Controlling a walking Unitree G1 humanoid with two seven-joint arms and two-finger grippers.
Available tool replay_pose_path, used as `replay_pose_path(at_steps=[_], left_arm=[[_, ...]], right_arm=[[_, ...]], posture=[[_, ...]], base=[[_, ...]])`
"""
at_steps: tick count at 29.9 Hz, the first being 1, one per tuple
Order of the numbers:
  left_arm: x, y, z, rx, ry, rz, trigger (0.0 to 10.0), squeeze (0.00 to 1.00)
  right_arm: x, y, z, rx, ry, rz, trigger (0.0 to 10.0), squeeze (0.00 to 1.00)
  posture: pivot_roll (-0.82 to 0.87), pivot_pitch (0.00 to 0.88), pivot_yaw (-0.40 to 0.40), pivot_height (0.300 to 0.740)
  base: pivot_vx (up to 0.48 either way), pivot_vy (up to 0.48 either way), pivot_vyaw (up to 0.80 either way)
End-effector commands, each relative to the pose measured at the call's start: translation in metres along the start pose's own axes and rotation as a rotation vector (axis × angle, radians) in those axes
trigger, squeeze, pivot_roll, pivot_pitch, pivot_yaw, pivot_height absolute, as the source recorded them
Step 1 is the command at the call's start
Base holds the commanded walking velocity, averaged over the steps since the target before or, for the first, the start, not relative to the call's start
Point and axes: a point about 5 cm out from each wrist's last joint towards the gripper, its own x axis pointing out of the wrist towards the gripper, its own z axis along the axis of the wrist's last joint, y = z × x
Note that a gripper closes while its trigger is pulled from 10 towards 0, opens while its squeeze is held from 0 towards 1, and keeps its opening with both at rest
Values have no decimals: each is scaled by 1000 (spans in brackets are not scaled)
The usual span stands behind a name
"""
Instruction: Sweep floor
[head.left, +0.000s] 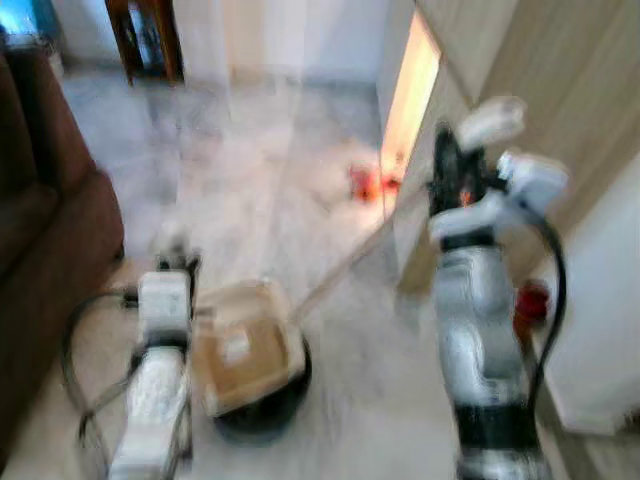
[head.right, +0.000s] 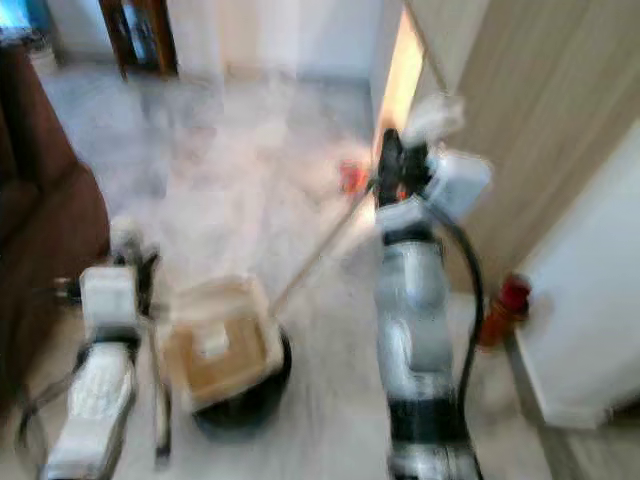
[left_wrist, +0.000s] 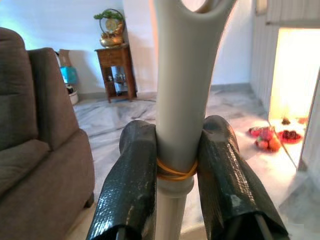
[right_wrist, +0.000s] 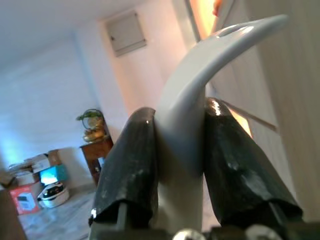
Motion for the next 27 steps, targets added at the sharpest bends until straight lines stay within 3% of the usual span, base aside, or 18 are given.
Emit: replay_pose_path(at_steps=[1, 8, 17, 27], left_arm=[[0, 5, 6, 12, -37, 3, 10000, 0], [-1, 3, 4, 9, -31, -7, 10000, 0], [-2, 0, 5, 7, -35, -13, 10000, 0], [-3, -1, 4, 13, -34, -18, 10000, 0]], right_arm=[[6, 14, 17, 8, -86, 47, 10000, 0], [-6, 38, 15, -116, -121, 186, 10000, 0], [-15, 68, 14, -80, -151, 261, 10000, 0], [-24, 95, 22, -128, -255, 303, 10000, 0]], posture=[[148, 0, -76, 740], [141, 0, -77, 740], [147, 0, -80, 740], [144, 0, -82, 740]], base=[[0, 0, 0], [0, 0, 0], [0, 0, 0], [0, 0, 0]])
